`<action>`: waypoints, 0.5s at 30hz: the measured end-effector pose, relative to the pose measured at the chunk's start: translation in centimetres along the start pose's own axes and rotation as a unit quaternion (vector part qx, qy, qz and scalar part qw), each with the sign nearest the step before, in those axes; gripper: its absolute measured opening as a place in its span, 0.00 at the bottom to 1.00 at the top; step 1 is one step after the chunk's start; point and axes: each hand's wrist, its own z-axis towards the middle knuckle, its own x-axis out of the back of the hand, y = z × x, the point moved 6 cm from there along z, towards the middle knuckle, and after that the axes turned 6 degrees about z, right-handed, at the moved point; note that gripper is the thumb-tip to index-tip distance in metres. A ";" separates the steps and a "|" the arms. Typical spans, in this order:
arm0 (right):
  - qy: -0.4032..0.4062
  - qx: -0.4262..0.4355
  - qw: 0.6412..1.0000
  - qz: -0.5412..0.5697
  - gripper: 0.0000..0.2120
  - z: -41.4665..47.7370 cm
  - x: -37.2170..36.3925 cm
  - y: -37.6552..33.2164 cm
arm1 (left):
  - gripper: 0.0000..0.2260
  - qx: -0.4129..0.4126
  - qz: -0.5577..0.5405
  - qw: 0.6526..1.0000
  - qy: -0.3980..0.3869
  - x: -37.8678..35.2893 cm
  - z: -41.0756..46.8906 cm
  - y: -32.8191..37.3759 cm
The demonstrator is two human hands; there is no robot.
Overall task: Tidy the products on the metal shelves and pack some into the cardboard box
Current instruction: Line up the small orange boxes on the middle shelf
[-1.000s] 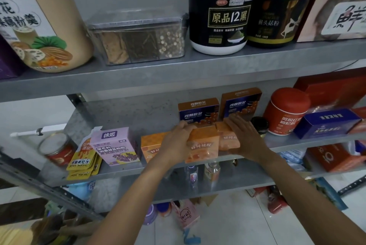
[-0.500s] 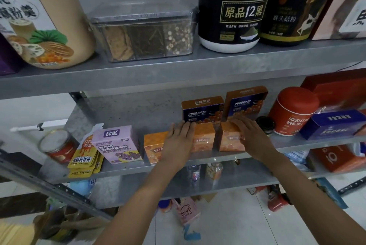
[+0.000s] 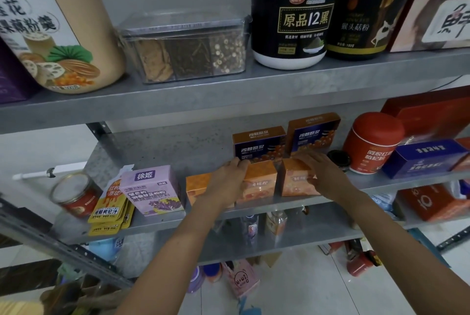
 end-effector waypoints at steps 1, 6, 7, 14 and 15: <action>-0.003 0.002 1.000 0.010 0.32 0.1 0.1 0.1 | 0.24 0.001 -0.006 1.000 -0.005 0.1 0.1 0.0; 0.031 0.036 0.995 0.085 0.31 -0.5 1.4 0.9 | 0.32 0.003 -0.018 1.000 -0.010 1.0 -0.2 0.5; 0.038 0.048 0.993 0.100 0.31 -1.0 1.8 0.8 | 0.34 0.003 -0.025 1.000 0.010 1.4 -0.3 0.7; -0.056 -0.009 0.968 0.245 0.35 -4.2 5.3 -2.3 | 0.28 -0.027 -0.253 0.966 0.051 3.0 -1.6 4.9; -0.080 -0.021 0.958 0.273 0.33 -4.4 5.6 -2.6 | 0.29 -0.051 -0.293 0.954 0.035 2.8 -1.8 6.1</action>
